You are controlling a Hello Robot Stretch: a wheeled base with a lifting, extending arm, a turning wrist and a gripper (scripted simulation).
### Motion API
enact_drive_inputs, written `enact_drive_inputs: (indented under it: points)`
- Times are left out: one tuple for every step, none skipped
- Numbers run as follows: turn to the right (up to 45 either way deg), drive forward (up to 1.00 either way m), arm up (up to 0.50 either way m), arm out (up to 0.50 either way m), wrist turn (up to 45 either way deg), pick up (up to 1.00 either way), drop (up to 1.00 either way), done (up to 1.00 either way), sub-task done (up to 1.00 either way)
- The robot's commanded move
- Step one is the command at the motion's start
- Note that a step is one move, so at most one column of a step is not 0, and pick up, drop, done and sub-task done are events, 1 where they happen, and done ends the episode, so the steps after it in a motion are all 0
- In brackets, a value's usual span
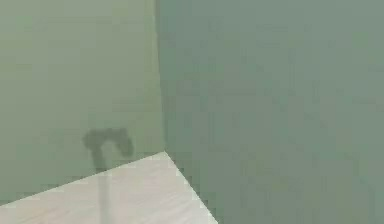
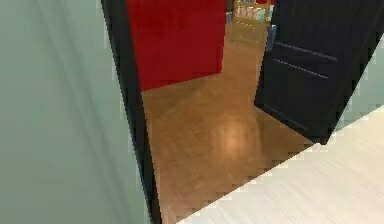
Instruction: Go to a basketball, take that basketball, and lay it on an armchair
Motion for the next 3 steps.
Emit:
enact_drive_inputs:
  points:
    - [45.0, 0.00, 0.00, 0.00, 0.0, 0.00, 0.00, 0.00, 0.00]
    - [45.0, 0.00, 0.00, 0.00, 0.0, 0.00, 0.00, 0.00, 0.00]
    - [45.0, 0.00, 0.00, 0.00, 0.0, 0.00, 0.00, 0.00, 0.00]
